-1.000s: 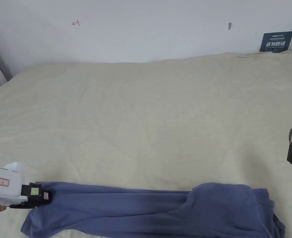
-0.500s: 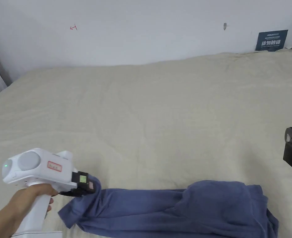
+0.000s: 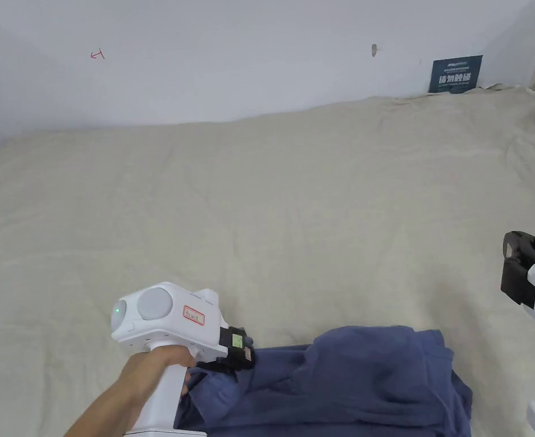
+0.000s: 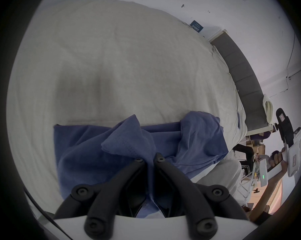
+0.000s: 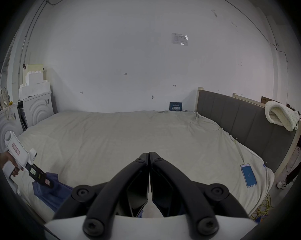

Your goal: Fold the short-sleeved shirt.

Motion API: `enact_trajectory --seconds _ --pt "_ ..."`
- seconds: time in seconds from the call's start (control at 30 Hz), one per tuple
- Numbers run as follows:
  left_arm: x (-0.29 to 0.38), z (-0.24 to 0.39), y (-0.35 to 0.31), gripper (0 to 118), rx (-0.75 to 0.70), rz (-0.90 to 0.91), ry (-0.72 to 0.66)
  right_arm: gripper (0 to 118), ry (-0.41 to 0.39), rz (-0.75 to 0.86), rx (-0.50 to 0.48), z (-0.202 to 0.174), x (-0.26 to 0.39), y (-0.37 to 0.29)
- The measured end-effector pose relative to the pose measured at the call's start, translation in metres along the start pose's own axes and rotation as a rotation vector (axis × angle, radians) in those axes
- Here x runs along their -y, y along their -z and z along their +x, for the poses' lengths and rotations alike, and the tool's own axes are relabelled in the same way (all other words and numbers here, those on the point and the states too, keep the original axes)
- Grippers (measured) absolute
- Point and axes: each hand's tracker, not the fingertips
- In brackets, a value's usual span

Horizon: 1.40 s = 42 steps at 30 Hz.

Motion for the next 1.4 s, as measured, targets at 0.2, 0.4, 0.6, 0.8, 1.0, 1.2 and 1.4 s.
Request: enact_trajectory --seconds 0.2,0.4,0.6,0.8,1.0,1.2,1.4 --pt "0.005 0.004 0.02 23 -0.05 -0.012 0.009 0 0.003 -0.018 0.013 0.006 0.005 -0.001" --pt "0.013 0.014 0.005 117 0.036 0.021 -0.016 0 0.017 -0.022 0.013 0.007 0.004 -0.001" --pt "0.025 0.012 -0.051 118 0.117 0.196 -0.003 0 0.013 -0.018 0.0 0.002 0.001 -0.002" --pt "0.036 -0.009 -0.102 115 -0.039 0.409 0.04 0 0.015 -0.006 -0.016 -0.005 -0.004 -0.002" --pt "0.054 -0.034 -0.116 62 -0.244 0.558 0.083 0 0.015 0.003 -0.03 -0.008 -0.006 -0.003" --pt "0.075 -0.047 -0.08 1 -0.333 0.527 0.151 0 0.016 -0.003 -0.036 -0.009 -0.004 -0.003" --pt "0.088 -0.041 -0.039 0 -0.284 0.489 0.159 0 0.022 -0.018 -0.033 -0.005 0.001 -0.004"
